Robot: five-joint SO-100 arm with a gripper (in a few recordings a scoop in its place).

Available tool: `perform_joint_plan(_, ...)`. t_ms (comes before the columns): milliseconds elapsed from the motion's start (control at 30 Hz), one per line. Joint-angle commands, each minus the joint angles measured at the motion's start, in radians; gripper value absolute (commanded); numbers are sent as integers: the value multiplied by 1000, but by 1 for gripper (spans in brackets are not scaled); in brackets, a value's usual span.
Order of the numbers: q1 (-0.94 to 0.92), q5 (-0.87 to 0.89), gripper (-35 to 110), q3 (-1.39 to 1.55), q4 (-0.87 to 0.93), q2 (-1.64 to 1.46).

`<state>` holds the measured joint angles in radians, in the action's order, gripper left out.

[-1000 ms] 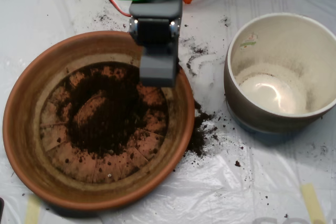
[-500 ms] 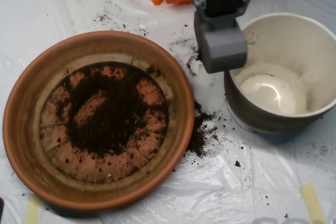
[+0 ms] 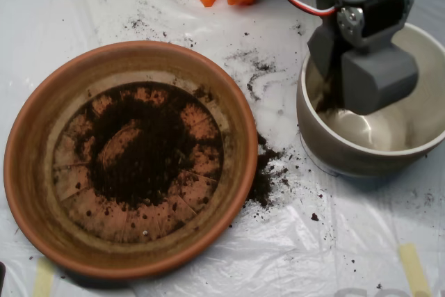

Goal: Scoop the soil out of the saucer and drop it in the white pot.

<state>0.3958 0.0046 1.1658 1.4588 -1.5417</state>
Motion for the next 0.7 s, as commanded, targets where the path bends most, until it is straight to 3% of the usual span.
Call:
perform_joint_plan(0,35,11,30,3,-32,-67)
perform_joint_plan(267,92,14,28,60,-34,-117)
perform_joint_plan(667,117,37,38,64,-34,-144)
